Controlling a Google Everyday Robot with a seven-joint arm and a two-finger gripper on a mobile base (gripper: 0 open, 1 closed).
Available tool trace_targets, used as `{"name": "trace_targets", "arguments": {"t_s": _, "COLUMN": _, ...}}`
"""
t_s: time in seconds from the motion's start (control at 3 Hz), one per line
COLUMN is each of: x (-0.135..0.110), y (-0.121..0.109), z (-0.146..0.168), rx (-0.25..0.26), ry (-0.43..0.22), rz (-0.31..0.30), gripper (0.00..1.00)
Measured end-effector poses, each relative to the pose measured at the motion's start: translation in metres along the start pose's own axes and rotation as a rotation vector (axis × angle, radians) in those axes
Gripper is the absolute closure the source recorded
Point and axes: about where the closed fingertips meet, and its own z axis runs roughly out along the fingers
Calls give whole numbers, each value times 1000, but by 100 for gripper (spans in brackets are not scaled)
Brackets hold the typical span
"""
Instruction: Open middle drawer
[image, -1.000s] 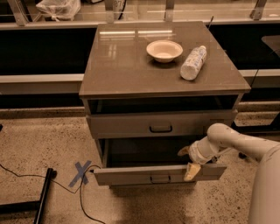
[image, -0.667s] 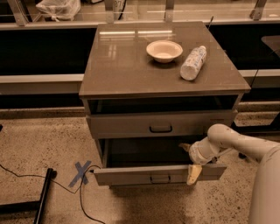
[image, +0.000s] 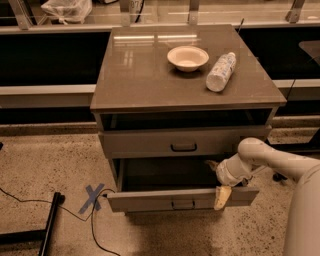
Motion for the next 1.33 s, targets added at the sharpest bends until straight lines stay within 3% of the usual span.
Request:
{"name": "trace_targets", "arguments": {"t_s": 0.67, "x": -25, "y": 1, "z": -47, "rx": -48, "ry": 17, "rz": -7, "gripper": 0}}
{"name": "trace_targets", "arguments": {"t_s": 1.33, "x": -15, "y": 5, "z": -78, "rx": 17, "ry": 10, "rz": 23, "gripper": 42}}
